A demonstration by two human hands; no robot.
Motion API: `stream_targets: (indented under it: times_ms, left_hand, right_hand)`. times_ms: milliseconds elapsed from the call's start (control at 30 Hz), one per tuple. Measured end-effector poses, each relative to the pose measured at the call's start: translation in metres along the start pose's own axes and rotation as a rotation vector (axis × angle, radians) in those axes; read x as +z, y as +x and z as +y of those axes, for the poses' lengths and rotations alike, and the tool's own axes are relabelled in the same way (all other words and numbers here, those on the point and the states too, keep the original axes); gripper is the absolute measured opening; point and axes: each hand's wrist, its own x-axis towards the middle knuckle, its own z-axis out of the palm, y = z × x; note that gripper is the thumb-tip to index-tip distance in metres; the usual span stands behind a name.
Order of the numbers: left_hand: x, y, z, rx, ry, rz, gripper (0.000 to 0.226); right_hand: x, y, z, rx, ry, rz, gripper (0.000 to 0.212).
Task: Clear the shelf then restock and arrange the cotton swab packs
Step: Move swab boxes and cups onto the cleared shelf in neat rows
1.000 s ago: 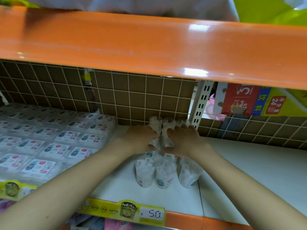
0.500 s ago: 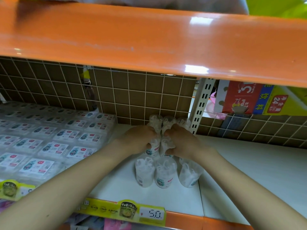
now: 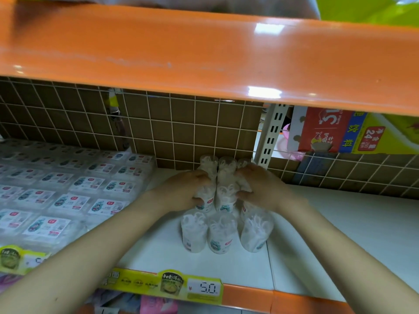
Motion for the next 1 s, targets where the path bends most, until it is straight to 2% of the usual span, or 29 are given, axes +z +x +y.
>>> stream_targets:
  times_ms: [100,200,300,400,500,633,767,867,933,1000]
  left_hand:
    - [0.0,-0.003,0.0,0.001,-0.036,0.071,0.052]
    - [0.003,0.0,0.003,-0.014,0.01,0.083,0.053]
    - [0.008,0.007,0.008,-0.034,0.089,0.011,0.043]
    - [0.011,0.01,0.008,-0.026,0.115,-0.013,0.034]
    - [0.012,0.01,0.008,-0.031,0.1,-0.022,0.035]
    - [0.013,0.007,0.011,-0.034,0.088,0.0,0.037]
    - [0.01,-0.003,0.012,-0.045,0.03,0.119,0.038]
    - [0.002,-0.011,0.017,-0.034,-0.026,0.208,0.034]
    - [-0.004,-0.017,0.021,-0.05,-0.045,0.209,0.033]
    - [-0.008,-0.024,0.025,-0.094,-0.049,0.148,0.049]
  right_hand:
    - [-0.012,-0.011,0.012,0.08,-0.053,-0.069,0.04]
    - [-0.01,-0.015,0.017,0.175,-0.173,-0.158,0.056]
    - [-0.005,-0.015,0.012,0.235,-0.103,-0.169,0.057]
    - [-0.009,-0.013,0.007,0.219,0.005,-0.213,0.05]
    - [-0.013,-0.01,0.007,0.174,0.082,-0.282,0.049]
    - [-0.012,-0.008,0.009,0.122,0.105,-0.274,0.055]
    - [-0.01,-0.007,0.014,0.114,0.133,-0.268,0.058]
    - [-0.007,-0.009,0.02,0.141,0.1,-0.188,0.063]
    - [-0.003,-0.011,0.021,0.159,0.043,-0.129,0.063]
    - [0.001,-0.013,0.02,0.185,0.026,-0.09,0.057]
